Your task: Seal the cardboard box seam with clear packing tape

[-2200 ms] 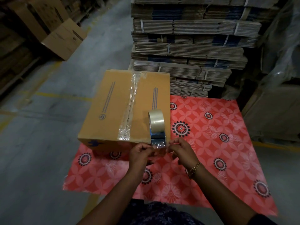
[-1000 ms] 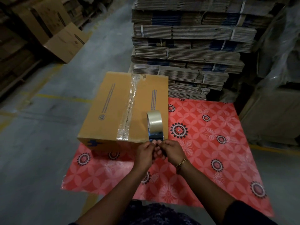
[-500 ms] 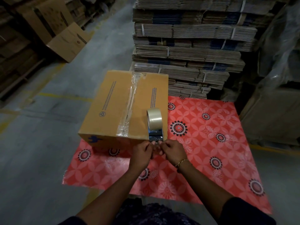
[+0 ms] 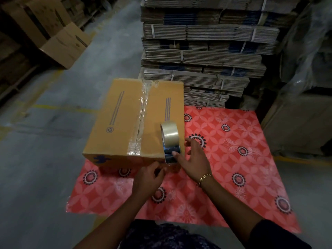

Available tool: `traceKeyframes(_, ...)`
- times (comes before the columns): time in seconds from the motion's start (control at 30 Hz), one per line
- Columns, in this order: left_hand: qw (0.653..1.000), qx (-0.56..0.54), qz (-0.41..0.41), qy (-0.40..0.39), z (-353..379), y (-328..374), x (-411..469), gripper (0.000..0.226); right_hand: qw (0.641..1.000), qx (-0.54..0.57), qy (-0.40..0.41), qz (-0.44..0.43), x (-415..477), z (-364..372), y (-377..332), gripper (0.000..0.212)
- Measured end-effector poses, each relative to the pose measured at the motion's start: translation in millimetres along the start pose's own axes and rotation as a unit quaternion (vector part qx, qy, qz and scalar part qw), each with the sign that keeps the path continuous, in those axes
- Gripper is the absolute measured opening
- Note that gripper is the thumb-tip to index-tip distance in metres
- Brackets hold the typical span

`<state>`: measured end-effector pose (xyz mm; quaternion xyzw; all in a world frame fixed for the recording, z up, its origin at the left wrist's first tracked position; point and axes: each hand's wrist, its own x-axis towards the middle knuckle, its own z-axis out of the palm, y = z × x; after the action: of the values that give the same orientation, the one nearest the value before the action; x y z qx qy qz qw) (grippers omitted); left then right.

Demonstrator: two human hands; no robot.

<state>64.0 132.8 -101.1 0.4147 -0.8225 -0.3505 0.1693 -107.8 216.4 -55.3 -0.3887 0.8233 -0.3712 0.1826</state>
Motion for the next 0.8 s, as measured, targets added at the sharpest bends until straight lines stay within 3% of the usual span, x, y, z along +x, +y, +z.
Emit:
traceKeyframes(0.1, 0.997, -0.023, 0.047, 0.049, -25, 6, 14, 0.025, 0.999, -0.032, 0.000, -0.010, 15, 14, -17, 0.080)
traceKeyframes(0.27, 0.994, -0.036, 0.038, 0.093, -55, 17, 60, 0.011, 0.997, -0.056, 0.040, 0.046, 27, 31, -32, 0.055)
traceKeyframes(0.47, 0.989, -0.052, 0.133, 0.040, -24, 25, 101, 0.016, 0.978, 0.141, 0.082, 0.130, 27, 15, -19, 0.046)
traceKeyframes(0.67, 0.980, 0.138, 0.143, -0.030, 38, 53, 114, 0.041, 0.933, 0.235, 0.152, 0.226, 18, -38, 39, 0.057)
traceKeyframes(0.8, 0.959, 0.246, 0.136, -0.017, 53, 61, 114, 0.047, 0.899, 0.268, 0.186, 0.294, 16, -76, 95, 0.041)
